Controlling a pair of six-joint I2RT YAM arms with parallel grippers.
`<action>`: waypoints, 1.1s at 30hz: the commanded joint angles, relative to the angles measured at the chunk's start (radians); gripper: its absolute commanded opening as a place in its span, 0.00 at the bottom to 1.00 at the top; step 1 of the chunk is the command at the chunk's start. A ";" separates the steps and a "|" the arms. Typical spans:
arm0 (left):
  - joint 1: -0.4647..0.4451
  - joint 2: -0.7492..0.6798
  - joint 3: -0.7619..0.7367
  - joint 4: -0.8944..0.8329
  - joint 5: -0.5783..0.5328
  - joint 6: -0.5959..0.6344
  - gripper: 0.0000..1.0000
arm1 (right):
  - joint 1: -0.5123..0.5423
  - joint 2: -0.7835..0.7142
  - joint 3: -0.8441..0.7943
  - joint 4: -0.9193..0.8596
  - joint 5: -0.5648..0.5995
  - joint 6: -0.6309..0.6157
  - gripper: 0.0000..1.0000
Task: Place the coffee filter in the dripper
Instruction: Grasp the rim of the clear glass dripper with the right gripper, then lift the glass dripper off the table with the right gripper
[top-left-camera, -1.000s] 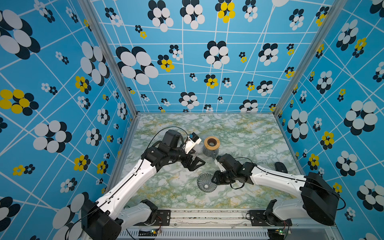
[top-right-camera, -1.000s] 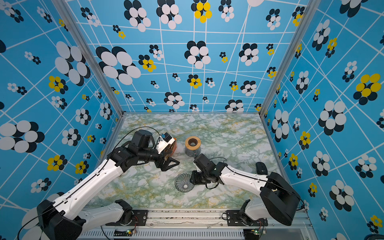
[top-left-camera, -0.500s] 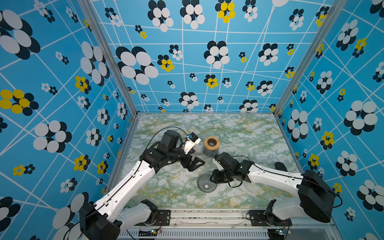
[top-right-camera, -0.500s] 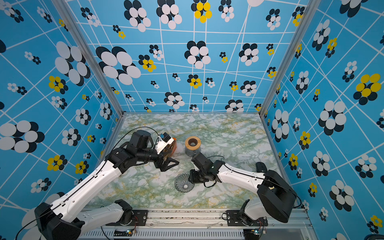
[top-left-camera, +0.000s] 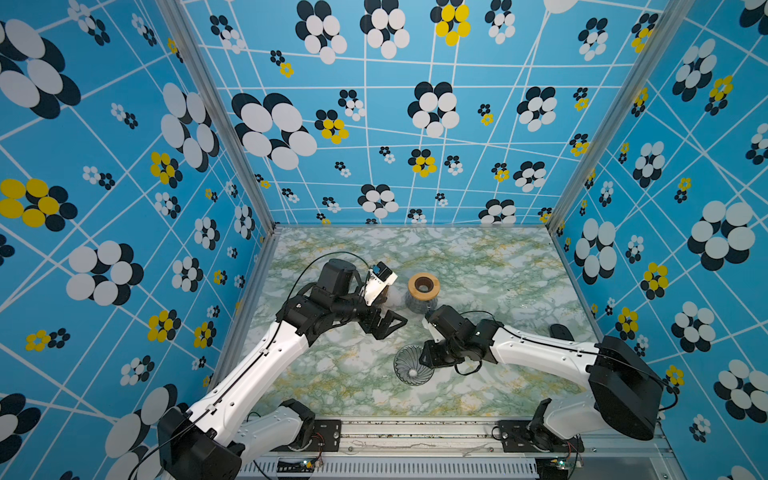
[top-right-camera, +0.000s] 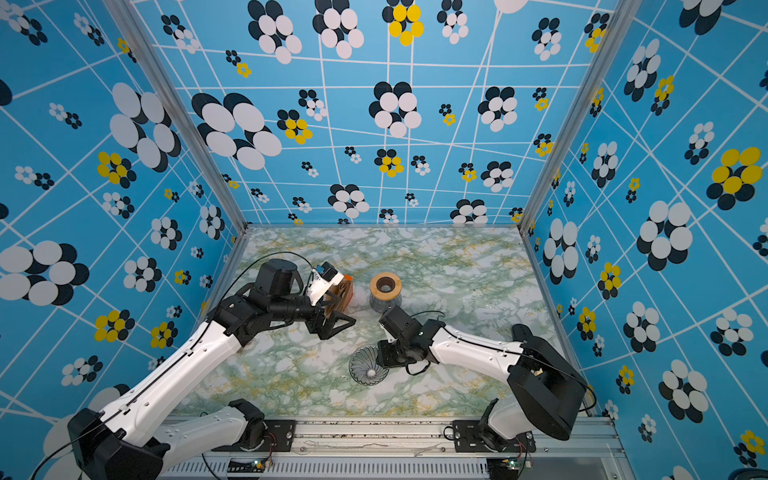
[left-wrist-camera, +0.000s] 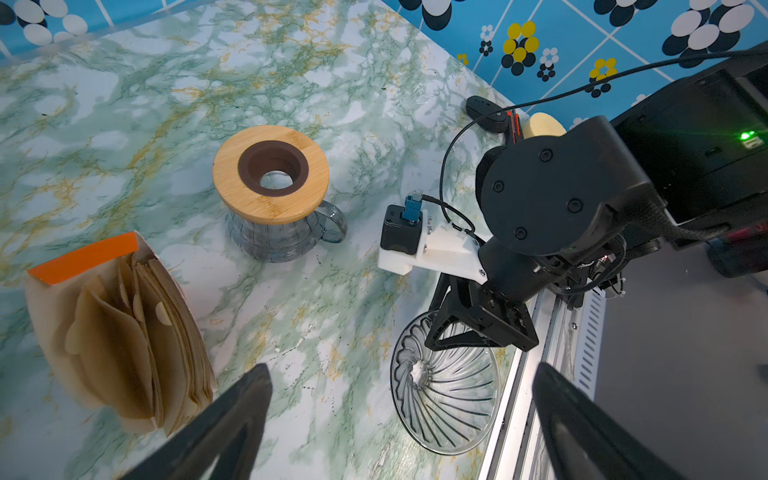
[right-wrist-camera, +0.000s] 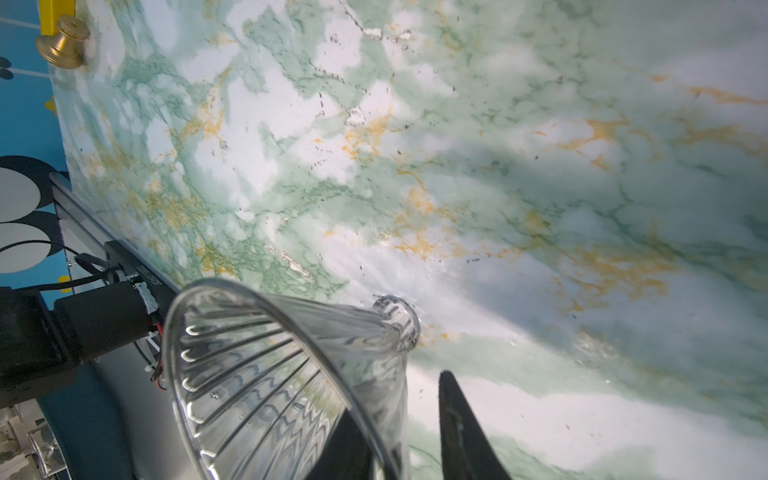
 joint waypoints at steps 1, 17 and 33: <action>0.011 -0.012 -0.011 0.019 0.018 0.006 0.99 | 0.004 0.025 0.028 -0.029 0.010 -0.021 0.28; 0.017 -0.008 -0.013 0.020 0.021 0.011 0.99 | 0.005 0.042 0.044 -0.026 0.007 -0.029 0.20; 0.017 -0.002 -0.005 0.010 0.035 0.011 0.99 | 0.005 0.022 0.048 -0.013 0.007 -0.020 0.12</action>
